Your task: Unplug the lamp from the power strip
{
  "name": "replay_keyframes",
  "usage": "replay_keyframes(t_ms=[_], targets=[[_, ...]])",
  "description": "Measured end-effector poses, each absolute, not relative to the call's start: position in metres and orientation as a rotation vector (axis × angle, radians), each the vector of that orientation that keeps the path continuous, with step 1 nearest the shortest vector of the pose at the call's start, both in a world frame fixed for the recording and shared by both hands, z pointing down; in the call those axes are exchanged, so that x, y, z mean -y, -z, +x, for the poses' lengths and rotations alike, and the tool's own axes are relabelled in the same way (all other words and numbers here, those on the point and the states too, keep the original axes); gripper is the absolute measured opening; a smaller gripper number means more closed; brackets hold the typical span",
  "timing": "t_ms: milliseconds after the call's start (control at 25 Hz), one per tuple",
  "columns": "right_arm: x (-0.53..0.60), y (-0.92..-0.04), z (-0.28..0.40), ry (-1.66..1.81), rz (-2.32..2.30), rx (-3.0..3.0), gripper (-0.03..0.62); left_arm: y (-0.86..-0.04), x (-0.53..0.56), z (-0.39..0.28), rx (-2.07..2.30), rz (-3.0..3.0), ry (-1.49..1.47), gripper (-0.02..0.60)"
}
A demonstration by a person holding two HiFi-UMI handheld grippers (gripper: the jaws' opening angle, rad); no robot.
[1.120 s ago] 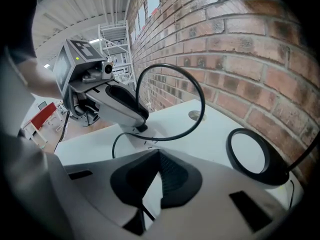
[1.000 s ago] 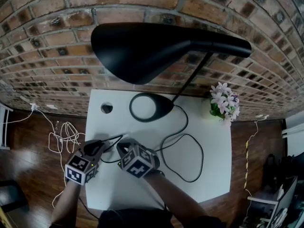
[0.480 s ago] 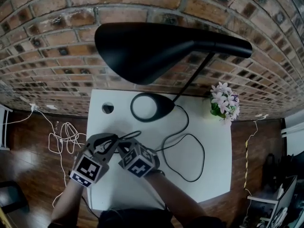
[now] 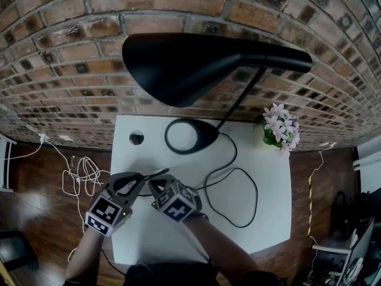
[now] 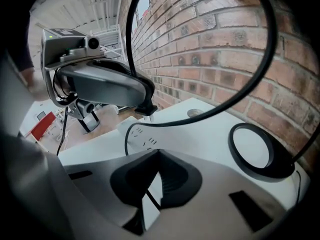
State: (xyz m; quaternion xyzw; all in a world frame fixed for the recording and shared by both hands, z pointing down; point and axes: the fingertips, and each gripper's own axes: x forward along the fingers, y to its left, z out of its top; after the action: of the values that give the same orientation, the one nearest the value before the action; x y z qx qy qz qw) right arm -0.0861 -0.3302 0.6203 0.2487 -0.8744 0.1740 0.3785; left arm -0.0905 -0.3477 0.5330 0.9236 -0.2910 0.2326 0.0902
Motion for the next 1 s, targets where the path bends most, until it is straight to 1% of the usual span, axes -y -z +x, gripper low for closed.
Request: replay_keyframes(t_ms=[200, 320, 520, 800, 1000], targets=[[0.331, -0.620, -0.087, -0.370, 0.657, 2.236, -0.002, -0.529, 0.352, -0.103, 0.907, 2.687, -0.577, 0.066], [0.327, -0.621, -0.087, -0.276, 0.682, 2.264, 0.000, -0.526, 0.349, -0.108, 0.930, 2.713, -0.613, 0.066], [0.327, -0.618, -0.084, -0.302, 0.682, 2.287, -0.002, -0.514, 0.344, -0.108, 0.944, 2.737, -0.616, 0.067], [0.326, -0.555, -0.051, -0.273, 0.861, 2.431, -0.002, -0.492, 0.335, -0.100, 0.987, 2.765, -0.622, 0.067], [0.311, -0.518, -0.028, -0.253, 0.904, 2.522, -0.002, -0.470, 0.329, -0.076, 1.026, 2.792, -0.633, 0.067]])
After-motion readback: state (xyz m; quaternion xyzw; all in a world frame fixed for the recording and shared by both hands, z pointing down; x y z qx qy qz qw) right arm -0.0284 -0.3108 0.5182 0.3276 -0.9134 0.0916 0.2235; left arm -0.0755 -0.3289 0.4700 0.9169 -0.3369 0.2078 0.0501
